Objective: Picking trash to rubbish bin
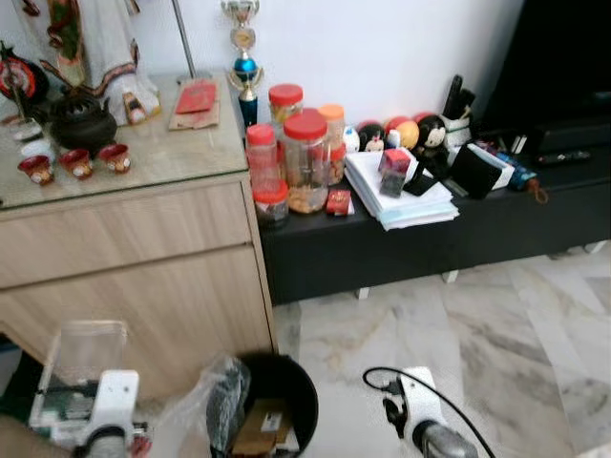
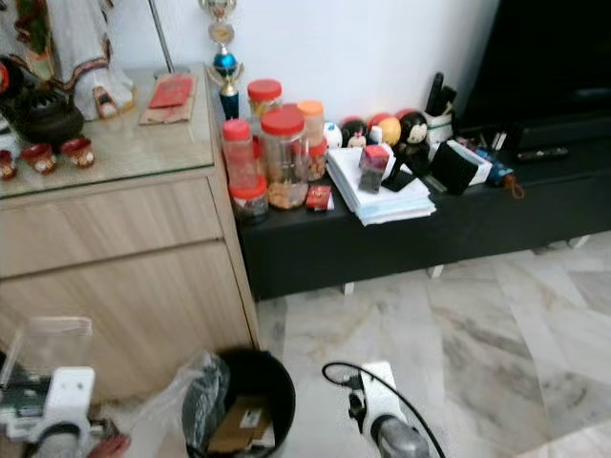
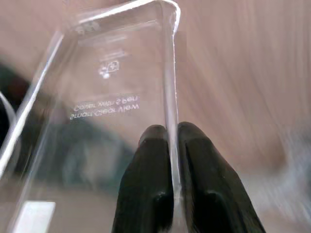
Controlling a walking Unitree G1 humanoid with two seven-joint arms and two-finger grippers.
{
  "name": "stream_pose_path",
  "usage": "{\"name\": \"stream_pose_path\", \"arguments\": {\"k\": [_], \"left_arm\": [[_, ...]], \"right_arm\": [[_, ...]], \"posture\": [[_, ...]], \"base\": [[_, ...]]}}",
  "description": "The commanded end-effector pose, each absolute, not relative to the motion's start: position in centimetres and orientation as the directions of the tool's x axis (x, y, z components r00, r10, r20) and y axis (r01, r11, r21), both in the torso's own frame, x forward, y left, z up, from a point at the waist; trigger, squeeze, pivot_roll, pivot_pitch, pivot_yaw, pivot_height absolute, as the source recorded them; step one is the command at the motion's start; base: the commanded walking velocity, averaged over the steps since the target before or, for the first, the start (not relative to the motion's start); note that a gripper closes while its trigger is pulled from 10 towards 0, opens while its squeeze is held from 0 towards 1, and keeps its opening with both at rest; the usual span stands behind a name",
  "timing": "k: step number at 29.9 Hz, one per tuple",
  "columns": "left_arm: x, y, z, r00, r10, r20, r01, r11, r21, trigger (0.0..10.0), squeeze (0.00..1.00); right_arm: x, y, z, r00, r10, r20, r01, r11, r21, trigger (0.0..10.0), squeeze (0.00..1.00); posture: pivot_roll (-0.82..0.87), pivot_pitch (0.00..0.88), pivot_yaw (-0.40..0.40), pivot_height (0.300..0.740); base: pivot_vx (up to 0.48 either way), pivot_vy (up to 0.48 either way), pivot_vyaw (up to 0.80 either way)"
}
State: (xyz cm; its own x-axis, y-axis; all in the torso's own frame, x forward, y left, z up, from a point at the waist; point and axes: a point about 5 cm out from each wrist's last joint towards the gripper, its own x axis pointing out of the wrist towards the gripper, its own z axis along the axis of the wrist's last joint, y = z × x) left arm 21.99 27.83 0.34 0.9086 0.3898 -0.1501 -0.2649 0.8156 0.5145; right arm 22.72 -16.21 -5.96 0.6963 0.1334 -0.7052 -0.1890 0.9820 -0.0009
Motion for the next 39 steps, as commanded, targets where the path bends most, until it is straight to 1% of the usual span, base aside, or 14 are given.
{"name": "stream_pose_path", "arguments": {"k": [1,3,5,6,7,8,10,12,13,15,20,23,27,39], "left_arm": [[24.4,26.2,3.8,0.966,0.258,0.025,-0.232,0.820,0.523,10.0,0.00],[27.1,23.7,7.8,0.983,0.102,0.155,-0.167,0.848,0.503,10.0,0.00],[29.0,21.8,10.1,0.977,0.015,0.212,-0.113,0.883,0.456,10.0,0.00],[30.1,20.5,10.9,0.978,-0.025,0.206,-0.063,0.909,0.412,10.0,0.00],[31.9,18.1,11.4,0.981,-0.112,0.159,0.051,0.938,0.343,10.0,0.00],[31.9,18.1,11.4,0.981,-0.112,0.159,0.051,0.938,0.343,10.0,0.00],[33.4,15.6,11.0,0.978,-0.188,0.093,0.161,0.957,0.243,10.0,0.00],[34.0,14.3,10.5,0.973,-0.227,0.044,0.214,0.956,0.203,10.0,0.00],[34.4,13.2,10.0,0.966,-0.258,-0.006,0.251,0.936,0.245,10.0,0.00],[34.9,11.5,9.6,0.950,-0.306,-0.068,0.313,0.935,0.166,10.0,0.00],[35.4,11.2,9.4,0.952,-0.290,-0.097,0.302,0.941,0.150,10.0,0.00],[33.0,10.2,4.0,0.873,-0.323,-0.365,0.366,0.929,0.054,10.0,0.00],[30.8,11.0,0.9,0.835,-0.262,-0.484,0.306,0.952,0.012,10.0,0.00],[29.2,10.3,-0.7,0.796,-0.283,-0.536,0.321,0.947,-0.024,10.0,0.00]], "right_arm": [[24.0,-15.5,-5.0,0.729,0.173,-0.662,-0.230,0.973,0.000,10.0,0.00],[25.1,-15.3,-4.2,0.750,0.194,-0.632,-0.251,0.968,-0.001,10.0,0.00],[25.8,-14.9,-3.7,0.758,0.216,-0.615,-0.278,0.961,-0.005,10.0,0.00],[26.3,-14.6,-3.3,0.765,0.234,-0.600,-0.299,0.954,-0.008,10.0,0.00],[27.2,-14.0,-2.5,0.773,0.266,-0.575,-0.332,0.943,-0.010,10.0,0.00],[27.2,-14.0,-2.5,0.773,0.266,-0.575,-0.332,0.943,-0.010,10.0,0.00],[28.0,-13.1,-1.8,0.777,0.296,-0.556,-0.381,0.924,-0.040,10.0,0.00],[28.4,-12.6,-1.4,0.778,0.311,-0.546,-0.400,0.915,-0.050,10.0,0.00],[28.7,-12.1,-1.1,0.781,0.323,-0.535,-0.410,0.911,-0.050,10.0,0.00],[28.8,-11.6,-0.9,0.782,0.338,-0.523,-0.422,0.905,-0.046,10.0,0.00],[28.8,-11.2,-0.8,0.780,0.355,-0.515,-0.437,0.899,-0.042,10.0,0.00],[28.3,-9.9,-1.1,0.760,0.401,-0.511,-0.482,0.876,-0.029,10.0,0.00],[27.8,-9.4,-1.4,0.737,0.431,-0.521,-0.517,0.856,-0.023,10.0,0.00],[27.7,-8.9,-1.3,0.729,0.459,-0.508,-0.536,0.844,-0.006,10.0,0.00]], "posture": [[0.07,0.000,0.039,0.740],[0.07,0.000,0.036,0.740],[0.08,0.000,0.032,0.740],[0.08,0.000,0.031,0.740],[0.07,0.000,0.031,0.740],[0.07,0.000,0.031,0.740],[0.05,0.000,0.032,0.740],[0.04,0.000,0.028,0.740],[0.03,0.000,0.028,0.740],[0.03,0.001,0.031,0.740],[0.03,0.003,0.030,0.740],[0.00,0.046,0.028,0.740],[0.00,0.072,0.013,0.740],[0.00,0.092,-0.001,0.740]], "base": [[0.000,0.000,0.00],[0.000,0.000,0.00],[0.000,0.000,0.00],[0.000,0.000,0.00],[0.000,0.000,0.00],[0.000,0.000,0.00],[0.000,0.000,0.00],[0.000,0.000,0.00],[0.000,0.000,0.00],[0.000,0.000,0.00],[0.000,0.000,0.00],[0.000,0.000,0.00],[0.000,0.000,0.00],[0.000,0.000,0.00]]}}
